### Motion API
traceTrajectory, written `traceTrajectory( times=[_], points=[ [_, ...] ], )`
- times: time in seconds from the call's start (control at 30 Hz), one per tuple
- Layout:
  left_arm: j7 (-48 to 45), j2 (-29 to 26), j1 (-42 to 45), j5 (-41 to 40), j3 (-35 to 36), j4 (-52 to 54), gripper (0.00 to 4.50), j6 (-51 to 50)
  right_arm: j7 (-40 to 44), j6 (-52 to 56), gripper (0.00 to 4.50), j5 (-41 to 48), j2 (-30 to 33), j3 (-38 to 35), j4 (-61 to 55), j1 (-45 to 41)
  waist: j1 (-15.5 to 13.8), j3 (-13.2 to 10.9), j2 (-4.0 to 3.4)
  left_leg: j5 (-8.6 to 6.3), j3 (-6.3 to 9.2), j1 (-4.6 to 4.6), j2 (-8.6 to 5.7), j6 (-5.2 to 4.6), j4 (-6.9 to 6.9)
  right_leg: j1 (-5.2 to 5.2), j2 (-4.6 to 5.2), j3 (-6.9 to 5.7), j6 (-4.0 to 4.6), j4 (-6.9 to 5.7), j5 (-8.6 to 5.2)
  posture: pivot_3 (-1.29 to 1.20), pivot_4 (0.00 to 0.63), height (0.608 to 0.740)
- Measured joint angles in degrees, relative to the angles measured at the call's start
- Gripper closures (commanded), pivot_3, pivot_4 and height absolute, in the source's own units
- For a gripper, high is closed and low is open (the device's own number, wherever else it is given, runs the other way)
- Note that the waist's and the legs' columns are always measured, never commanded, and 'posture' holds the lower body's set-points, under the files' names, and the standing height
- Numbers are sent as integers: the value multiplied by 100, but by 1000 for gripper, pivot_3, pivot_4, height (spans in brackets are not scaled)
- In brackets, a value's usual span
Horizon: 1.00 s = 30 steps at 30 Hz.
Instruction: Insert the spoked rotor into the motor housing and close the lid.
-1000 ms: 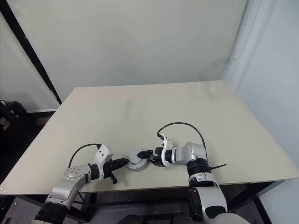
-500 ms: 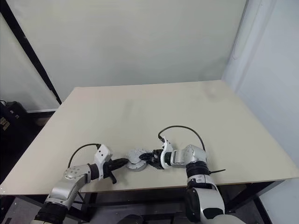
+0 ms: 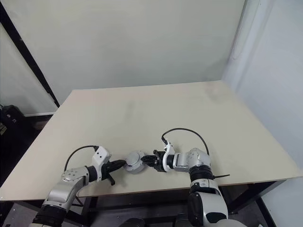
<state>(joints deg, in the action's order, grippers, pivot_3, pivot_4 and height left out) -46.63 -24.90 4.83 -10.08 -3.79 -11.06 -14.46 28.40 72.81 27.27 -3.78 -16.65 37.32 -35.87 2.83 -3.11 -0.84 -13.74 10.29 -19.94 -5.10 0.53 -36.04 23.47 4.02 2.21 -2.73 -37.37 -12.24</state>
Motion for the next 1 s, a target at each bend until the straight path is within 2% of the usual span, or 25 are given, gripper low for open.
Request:
traceTrajectory(
  times=[0.03, 0.13, 0.37, 0.5, 0.53, 0.7, 1.0],
  points=[
    [37, 31, 0, -1, 27, -2, 4500, -20, -1, 0, 3237, 5, 0, 4, 0, 1, 1, 0, 0, 0, 0, 0, 0, 0, 1, 1, 0, 0, -3, 0, 2, 0, 0, 740],
    [180, 152, 0, -34, 158, -6, 3914, -138, -7, -2, 3237, 25, -3, 11, -1, 6, 2, 0, 1, 0, 1, -2, 2, 0, 2, 5, -1, -1, -8, 0, 5, 0, 0, 740],
    [-44, -84, -119, -415, 436, 196, 1554, -687, -9, -5, 3251, 81, -32, 58, -2, 7, 24, 0, 1, -1, -1, -17, 4, -3, 11, 26, -4, -1, -9, 2, 6, 0, 0, 740],
    [-148, -233, -318, -882, 782, 558, 135, -1063, 0, -6, 3251, 137, -59, 97, -6, 8, 51, 1, 5, 9, 0, -63, 9, -20, 11, 81, -9, -1, -10, -11, 7, 0, 0, 740],
    [-140, -271, -385, -1004, 943, 657, 0, -1179, 2, -6, 3252, 150, -68, 119, -6, 9, 70, 1, 5, 10, 1, -64, 10, -20, 12, 86, -9, -2, -9, -14, 7, 0, 0, 740],
    [83, -291, -675, -1641, 1617, 1069, 0, -1796, 47, -7, 3258, 204, -66, 199, -9, 25, 125, 0, 4, 9, 0, -68, 20, -19, 17, 87, -6, 0, -9, -7, 7, 0, 0, 740],
    [965, 508, -1019, -2963, 2315, 1539, 0, -3037, 368, 108, 3263, 301, -9, 402, -219, 274, 125, -3, 13, 6, -1, -73, 19, -21, 15, 87, -5, -3, -10, -1, 8, 0, 0, 740]
  ],
)
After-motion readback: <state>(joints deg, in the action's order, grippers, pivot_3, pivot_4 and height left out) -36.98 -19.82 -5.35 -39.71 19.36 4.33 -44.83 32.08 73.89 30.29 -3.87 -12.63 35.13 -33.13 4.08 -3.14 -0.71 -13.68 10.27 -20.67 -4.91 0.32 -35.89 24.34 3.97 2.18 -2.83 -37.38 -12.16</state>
